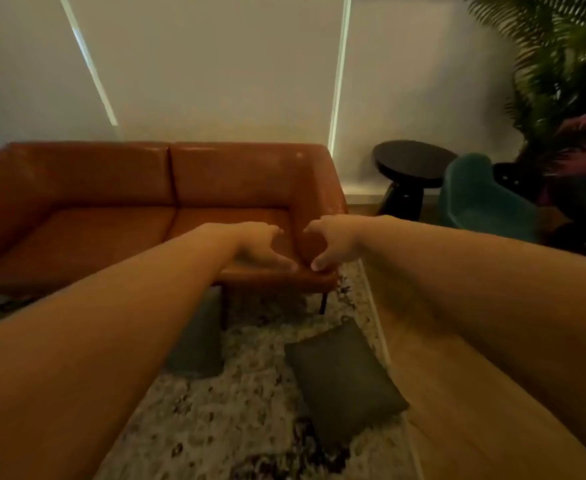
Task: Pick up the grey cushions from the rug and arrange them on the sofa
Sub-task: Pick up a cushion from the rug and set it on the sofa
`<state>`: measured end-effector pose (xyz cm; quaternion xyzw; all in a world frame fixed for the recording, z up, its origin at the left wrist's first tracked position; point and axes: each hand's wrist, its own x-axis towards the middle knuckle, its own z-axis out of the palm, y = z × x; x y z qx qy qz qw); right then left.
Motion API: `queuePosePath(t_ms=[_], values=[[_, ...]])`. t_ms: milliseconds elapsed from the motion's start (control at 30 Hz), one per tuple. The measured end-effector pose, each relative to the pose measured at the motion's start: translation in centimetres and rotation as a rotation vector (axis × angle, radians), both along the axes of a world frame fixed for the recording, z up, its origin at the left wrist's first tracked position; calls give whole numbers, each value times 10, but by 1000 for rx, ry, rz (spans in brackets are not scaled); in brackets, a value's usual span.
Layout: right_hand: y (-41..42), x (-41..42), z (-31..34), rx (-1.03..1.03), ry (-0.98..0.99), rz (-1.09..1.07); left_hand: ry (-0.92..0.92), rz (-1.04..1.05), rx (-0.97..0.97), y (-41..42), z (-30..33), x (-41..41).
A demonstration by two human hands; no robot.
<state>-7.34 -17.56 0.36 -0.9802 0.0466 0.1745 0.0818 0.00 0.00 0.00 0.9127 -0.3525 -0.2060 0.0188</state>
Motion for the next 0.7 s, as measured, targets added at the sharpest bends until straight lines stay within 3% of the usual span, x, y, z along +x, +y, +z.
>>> queuePosePath(t_ms=[400, 700], values=[[-75, -37, -156, 31, 312, -25, 279, -88, 108, -71, -147, -12], [-124, 19, -233, 82, 443, -44, 430, -118, 187, -130, -242, 48]])
